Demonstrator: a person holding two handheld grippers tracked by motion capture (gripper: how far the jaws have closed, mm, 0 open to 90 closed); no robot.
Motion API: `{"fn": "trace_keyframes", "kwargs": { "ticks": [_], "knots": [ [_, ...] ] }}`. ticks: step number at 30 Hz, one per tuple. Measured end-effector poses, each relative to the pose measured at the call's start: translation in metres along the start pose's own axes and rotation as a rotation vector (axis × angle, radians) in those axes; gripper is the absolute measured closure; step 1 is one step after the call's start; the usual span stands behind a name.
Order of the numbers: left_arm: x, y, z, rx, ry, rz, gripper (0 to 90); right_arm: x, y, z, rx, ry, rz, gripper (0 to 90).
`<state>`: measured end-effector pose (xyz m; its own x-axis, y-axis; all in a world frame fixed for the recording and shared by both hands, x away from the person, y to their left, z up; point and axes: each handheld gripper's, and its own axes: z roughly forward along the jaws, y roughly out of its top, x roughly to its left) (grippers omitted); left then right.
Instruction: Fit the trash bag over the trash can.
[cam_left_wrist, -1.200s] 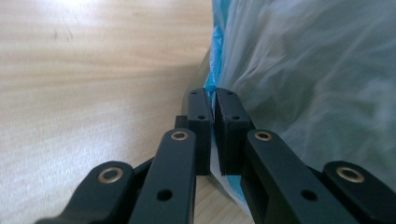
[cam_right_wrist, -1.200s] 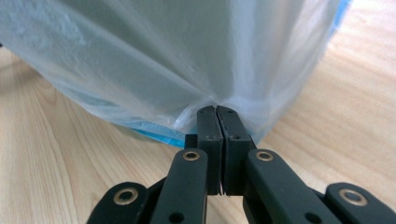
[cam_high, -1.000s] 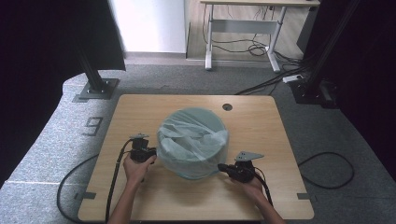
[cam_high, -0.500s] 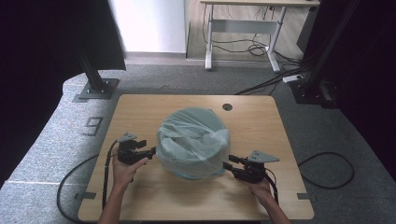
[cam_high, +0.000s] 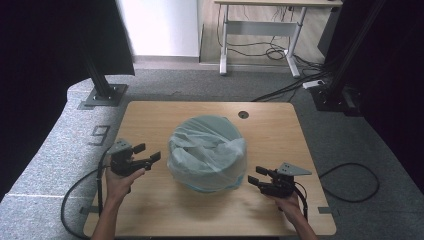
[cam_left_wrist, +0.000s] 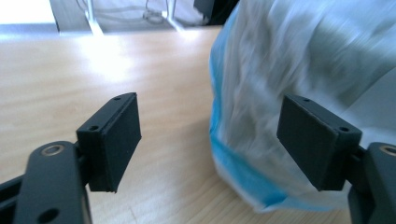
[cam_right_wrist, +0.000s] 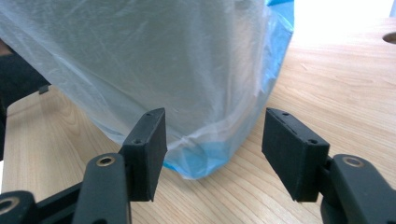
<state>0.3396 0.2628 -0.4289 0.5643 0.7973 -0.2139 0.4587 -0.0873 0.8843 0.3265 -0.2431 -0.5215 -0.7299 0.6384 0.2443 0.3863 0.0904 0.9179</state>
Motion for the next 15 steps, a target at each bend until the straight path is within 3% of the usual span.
{"fn": "trace_keyframes", "kwargs": {
  "ticks": [3,8,15],
  "knots": [
    [-0.004,0.010,-0.007,-0.027,-0.029,-0.006,22.1,-0.001,0.000,0.000,0.015,-0.028,0.012,38.8],
    [-0.012,0.027,-0.009,-0.012,-0.060,0.001,22.3,-0.001,-0.001,-0.001,0.019,-0.048,0.002,38.9],
    [-0.031,0.050,-0.001,0.000,-0.112,0.048,24.9,-0.003,-0.002,-0.005,0.023,-0.053,-0.002,40.2]
  ]
}}
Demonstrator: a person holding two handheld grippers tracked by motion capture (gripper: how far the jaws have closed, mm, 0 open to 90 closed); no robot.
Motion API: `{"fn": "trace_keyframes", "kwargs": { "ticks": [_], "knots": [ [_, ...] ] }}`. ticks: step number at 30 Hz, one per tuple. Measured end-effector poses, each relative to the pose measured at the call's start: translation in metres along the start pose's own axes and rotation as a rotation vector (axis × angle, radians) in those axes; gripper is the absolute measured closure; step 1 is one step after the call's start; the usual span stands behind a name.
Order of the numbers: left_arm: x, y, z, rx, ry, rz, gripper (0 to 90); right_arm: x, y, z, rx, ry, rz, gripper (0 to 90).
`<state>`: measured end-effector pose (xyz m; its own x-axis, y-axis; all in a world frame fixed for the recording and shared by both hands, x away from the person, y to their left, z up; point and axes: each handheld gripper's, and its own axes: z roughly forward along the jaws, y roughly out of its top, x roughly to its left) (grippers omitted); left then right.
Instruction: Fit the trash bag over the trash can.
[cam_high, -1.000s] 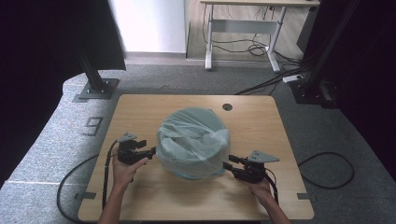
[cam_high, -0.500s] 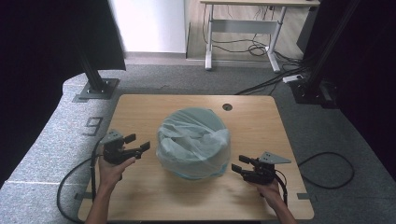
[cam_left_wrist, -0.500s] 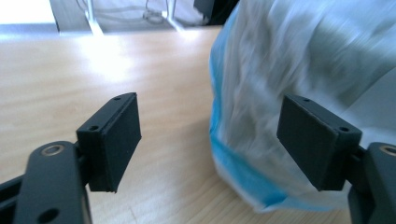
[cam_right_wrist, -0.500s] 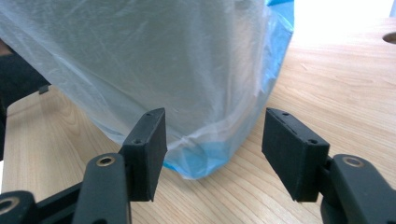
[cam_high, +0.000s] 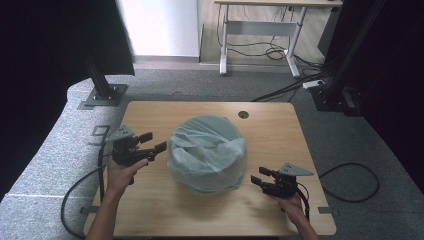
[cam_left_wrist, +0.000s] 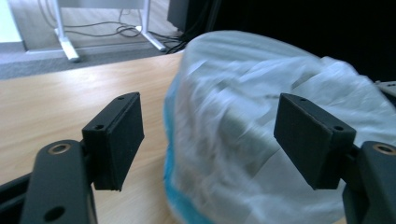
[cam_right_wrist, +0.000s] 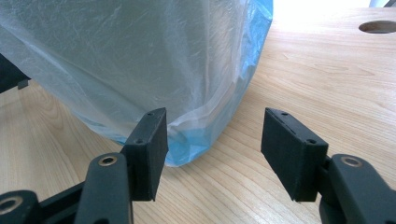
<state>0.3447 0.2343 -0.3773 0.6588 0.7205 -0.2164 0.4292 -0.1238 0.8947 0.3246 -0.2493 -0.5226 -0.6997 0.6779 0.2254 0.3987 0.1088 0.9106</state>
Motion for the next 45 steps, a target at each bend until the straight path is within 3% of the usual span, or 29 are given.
{"fn": "trace_keyframes", "kwargs": {
  "ticks": [7,12,18,35,45],
  "knots": [
    [-0.020,0.024,0.015,0.028,-0.041,0.054,27.1,-0.002,0.000,-0.003,-0.008,-0.008,0.012,40.2],
    [-0.028,0.035,0.028,0.044,-0.061,0.053,27.0,-0.002,0.000,-0.003,-0.009,-0.009,0.007,40.2],
    [-0.038,0.047,0.043,0.090,-0.068,0.087,28.3,-0.002,0.000,-0.002,-0.003,-0.007,0.005,40.2],
    [-0.055,0.067,0.085,0.190,-0.076,0.100,27.7,-0.002,0.000,-0.002,0.004,-0.001,-0.008,40.0],
    [-0.070,0.080,0.126,0.326,-0.063,0.127,25.7,-0.004,0.001,-0.006,-0.008,-0.005,0.002,39.9]
  ]
}}
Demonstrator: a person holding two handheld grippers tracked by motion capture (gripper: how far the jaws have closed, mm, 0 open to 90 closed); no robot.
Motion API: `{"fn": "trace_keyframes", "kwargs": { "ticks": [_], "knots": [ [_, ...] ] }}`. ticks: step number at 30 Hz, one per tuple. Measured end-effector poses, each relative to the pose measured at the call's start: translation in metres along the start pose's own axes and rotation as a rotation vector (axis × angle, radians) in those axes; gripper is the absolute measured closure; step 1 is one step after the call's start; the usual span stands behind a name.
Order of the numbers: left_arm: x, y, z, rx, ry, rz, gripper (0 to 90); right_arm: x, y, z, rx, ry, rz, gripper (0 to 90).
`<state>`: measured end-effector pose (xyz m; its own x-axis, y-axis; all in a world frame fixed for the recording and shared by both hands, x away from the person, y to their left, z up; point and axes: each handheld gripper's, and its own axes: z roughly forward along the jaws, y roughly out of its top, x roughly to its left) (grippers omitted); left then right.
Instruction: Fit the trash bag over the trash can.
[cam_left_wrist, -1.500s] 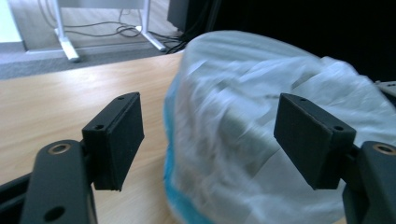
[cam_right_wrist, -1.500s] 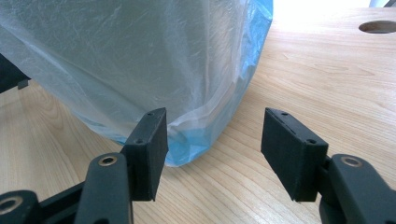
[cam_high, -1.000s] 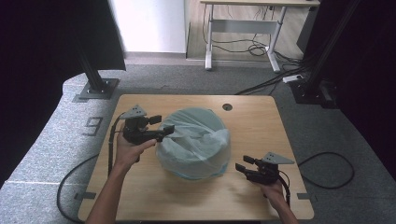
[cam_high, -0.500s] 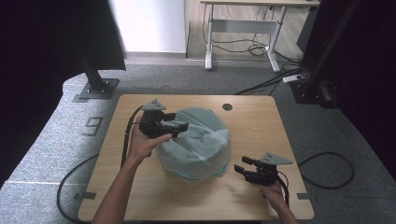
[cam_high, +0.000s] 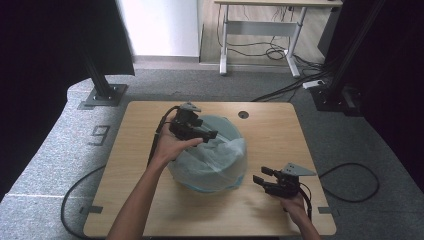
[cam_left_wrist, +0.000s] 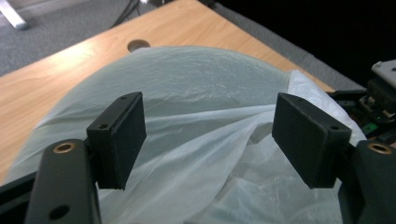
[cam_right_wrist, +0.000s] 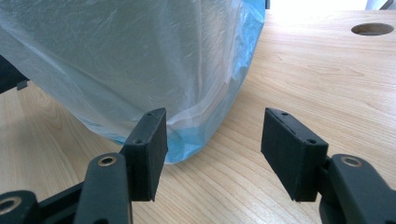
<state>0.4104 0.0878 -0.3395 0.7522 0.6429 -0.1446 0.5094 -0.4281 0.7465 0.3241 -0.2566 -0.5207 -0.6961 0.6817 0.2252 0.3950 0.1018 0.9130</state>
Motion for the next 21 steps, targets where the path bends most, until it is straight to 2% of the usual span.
{"fn": "trace_keyframes", "kwargs": {
  "ticks": [9,21],
  "knots": [
    [0.003,0.013,0.022,0.055,-0.009,0.000,25.8,-0.004,0.001,-0.004,-0.013,-0.002,0.014,39.9],
    [0.006,0.021,0.049,0.141,-0.010,-0.002,27.6,-0.006,0.002,-0.005,-0.018,-0.001,0.021,39.9]
  ]
}}
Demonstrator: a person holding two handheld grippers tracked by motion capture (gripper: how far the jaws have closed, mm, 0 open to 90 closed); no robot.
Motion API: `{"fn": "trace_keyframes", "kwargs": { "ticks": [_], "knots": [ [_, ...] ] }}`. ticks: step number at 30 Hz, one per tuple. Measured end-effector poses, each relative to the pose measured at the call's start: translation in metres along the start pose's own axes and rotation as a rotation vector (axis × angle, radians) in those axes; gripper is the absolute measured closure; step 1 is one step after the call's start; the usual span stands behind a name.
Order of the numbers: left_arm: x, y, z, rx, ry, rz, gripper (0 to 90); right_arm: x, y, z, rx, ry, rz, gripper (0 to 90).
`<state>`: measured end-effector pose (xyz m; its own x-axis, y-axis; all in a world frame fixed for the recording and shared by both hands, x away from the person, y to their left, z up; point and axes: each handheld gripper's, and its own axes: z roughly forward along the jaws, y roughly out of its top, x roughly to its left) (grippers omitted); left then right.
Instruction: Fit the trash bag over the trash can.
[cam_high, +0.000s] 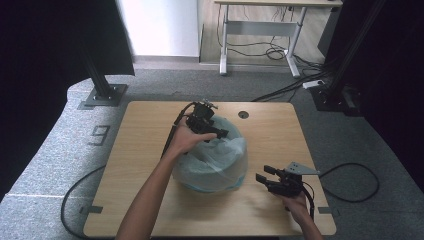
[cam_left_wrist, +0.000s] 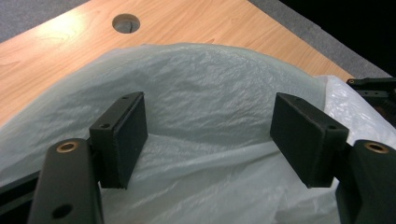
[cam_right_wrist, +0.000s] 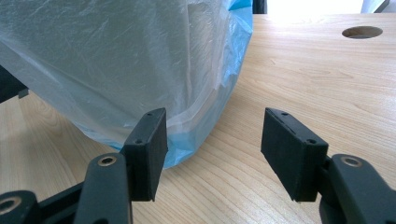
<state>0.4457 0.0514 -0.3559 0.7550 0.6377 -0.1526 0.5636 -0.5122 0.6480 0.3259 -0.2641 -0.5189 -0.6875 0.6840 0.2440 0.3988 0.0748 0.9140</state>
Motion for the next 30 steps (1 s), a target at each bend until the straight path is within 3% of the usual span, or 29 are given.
{"fn": "trace_keyframes", "kwargs": {
  "ticks": [7,22,27,30],
  "knots": [
    [0.001,0.002,0.015,0.048,0.005,0.003,28.6,0.003,-0.001,0.006,0.023,0.007,-0.023,39.9],
    [0.003,0.002,0.039,0.135,0.022,0.008,29.7,0.002,-0.002,0.004,0.024,0.003,-0.017,39.9],
    [0.002,0.002,0.038,0.130,0.026,0.012,29.7,0.001,-0.002,0.003,0.023,0.001,-0.015,39.9],
    [0.000,0.002,0.030,0.093,0.026,0.017,29.8,0.001,-0.001,0.003,0.022,0.001,-0.013,39.9]
  ]
}}
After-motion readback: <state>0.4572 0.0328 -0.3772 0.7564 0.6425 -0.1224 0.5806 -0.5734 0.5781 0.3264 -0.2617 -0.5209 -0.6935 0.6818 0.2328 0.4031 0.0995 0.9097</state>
